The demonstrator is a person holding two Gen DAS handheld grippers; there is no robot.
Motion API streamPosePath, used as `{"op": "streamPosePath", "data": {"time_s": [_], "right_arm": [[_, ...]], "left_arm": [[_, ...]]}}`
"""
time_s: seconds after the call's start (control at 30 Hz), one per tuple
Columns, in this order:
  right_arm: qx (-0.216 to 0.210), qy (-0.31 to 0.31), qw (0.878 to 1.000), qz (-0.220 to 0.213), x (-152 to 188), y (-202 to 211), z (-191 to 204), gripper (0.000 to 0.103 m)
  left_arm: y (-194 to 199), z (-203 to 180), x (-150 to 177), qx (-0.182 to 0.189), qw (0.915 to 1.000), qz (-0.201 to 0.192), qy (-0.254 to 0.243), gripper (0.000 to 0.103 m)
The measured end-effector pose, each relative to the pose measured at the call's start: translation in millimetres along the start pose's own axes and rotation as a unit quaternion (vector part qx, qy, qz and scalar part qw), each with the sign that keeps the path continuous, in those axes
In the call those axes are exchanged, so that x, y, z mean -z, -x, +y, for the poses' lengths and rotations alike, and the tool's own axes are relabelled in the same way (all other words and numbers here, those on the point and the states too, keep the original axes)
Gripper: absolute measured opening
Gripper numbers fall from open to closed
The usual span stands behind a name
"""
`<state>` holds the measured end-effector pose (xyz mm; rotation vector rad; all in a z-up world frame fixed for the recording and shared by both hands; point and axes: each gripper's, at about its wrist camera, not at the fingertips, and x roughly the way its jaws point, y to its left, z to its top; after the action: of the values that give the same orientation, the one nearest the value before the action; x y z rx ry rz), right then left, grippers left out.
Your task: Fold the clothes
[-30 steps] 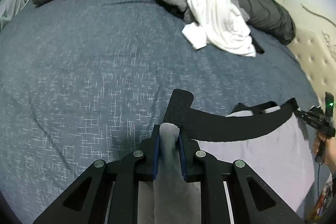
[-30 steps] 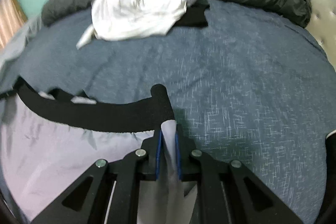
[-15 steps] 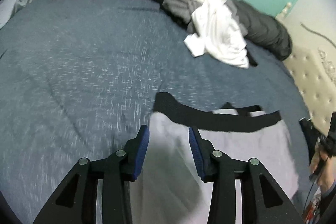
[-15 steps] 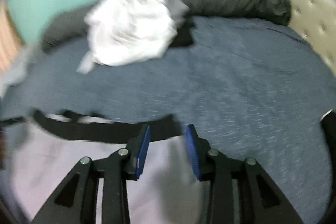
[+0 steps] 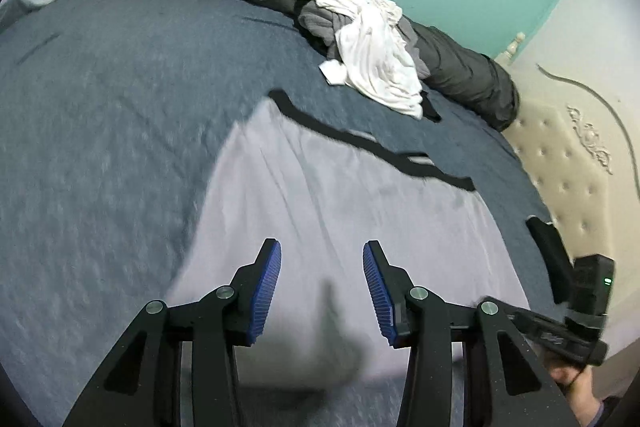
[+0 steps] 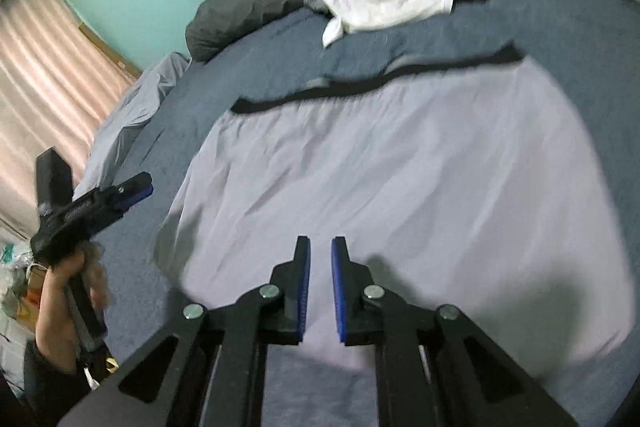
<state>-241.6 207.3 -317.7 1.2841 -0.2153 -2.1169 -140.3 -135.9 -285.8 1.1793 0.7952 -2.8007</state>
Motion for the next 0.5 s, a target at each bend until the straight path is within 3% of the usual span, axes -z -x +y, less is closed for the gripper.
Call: {"op": "streamPosePath", "data": {"time_s": [0.2, 0.5], "right_arm": [[0.039, 0.019, 0.999, 0.025, 22.3, -32.5, 21.4, 0.01], [0.1, 0.012, 0.993, 0.057, 45.2, -72.0, 12.7, 0.007]], "left_arm": [[-8.2, 0.7, 33.0, 0.002, 0.9998, 0.014, -0.017, 0.049], [-7.5, 7.7, 35.0, 0.014, 0.9995, 0.009, -0.026, 0.049]]}}
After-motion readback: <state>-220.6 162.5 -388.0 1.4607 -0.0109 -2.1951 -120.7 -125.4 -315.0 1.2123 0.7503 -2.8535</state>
